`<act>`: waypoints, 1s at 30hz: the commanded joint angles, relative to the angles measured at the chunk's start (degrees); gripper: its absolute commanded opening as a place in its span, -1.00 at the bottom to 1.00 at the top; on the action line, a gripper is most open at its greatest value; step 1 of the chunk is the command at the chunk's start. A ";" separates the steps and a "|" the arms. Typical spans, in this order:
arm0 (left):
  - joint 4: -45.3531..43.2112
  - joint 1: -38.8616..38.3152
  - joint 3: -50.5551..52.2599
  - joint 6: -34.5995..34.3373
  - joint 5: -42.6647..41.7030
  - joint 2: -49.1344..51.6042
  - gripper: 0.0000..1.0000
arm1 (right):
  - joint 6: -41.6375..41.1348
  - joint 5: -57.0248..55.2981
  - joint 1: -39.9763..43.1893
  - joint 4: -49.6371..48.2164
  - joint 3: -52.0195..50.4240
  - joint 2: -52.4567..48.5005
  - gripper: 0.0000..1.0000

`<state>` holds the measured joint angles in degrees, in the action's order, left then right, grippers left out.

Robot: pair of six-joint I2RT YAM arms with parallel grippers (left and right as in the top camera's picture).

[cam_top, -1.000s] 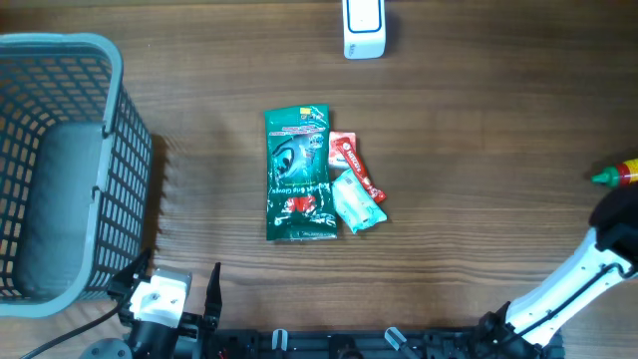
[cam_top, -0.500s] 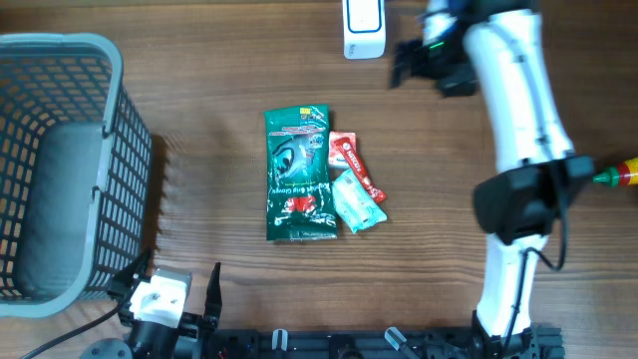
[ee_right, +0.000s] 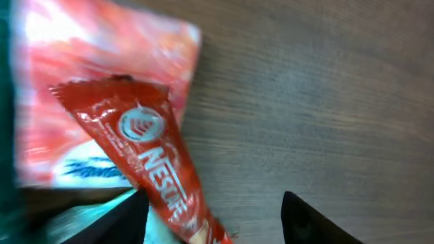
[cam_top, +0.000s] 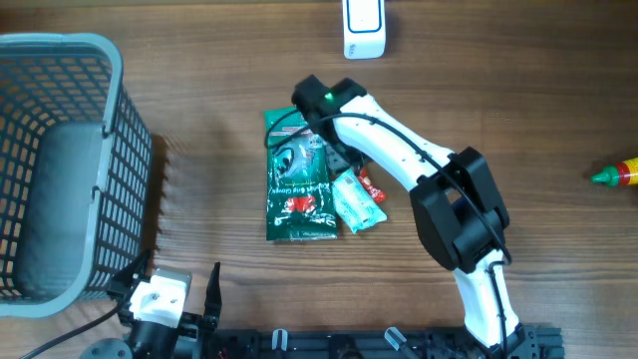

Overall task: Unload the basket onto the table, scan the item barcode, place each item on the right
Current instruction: 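Reach the right gripper down and grasp the red-white snack stick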

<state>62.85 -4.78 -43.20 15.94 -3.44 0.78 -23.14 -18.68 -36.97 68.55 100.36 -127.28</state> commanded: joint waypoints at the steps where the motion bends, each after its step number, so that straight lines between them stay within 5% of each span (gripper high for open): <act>1: -0.15 -0.26 0.15 0.28 0.33 -0.50 1.00 | -1.01 -1.81 0.39 -2.21 -3.78 0.11 0.20; 10: -0.15 -0.26 0.15 0.28 0.33 -0.52 1.00 | -0.85 0.22 0.39 -5.07 -6.51 0.35 0.18; 17: -0.15 -0.26 0.15 0.28 0.33 -0.50 1.00 | -1.05 3.19 0.39 -4.83 -7.30 0.20 -0.27; 23: -0.15 -0.26 0.15 0.28 0.33 -0.50 1.00 | -1.01 3.10 0.74 -7.52 -13.11 0.20 -0.28; 25: -0.15 -0.26 0.15 0.28 0.33 -0.50 1.00 | 0.15 3.13 1.05 -10.99 -17.22 0.20 -0.43; 27: -0.15 -0.26 0.15 0.28 0.33 -0.50 1.00 | 0.59 3.17 1.05 -12.13 -19.78 0.20 -0.91; 30: -0.15 -0.26 0.15 0.28 0.33 -0.52 1.00 | 0.61 5.14 1.05 -12.22 -20.37 0.37 -0.91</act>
<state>62.85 -4.78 -43.20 15.94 -3.44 0.78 -22.85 -17.45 -36.62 56.21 84.16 -122.37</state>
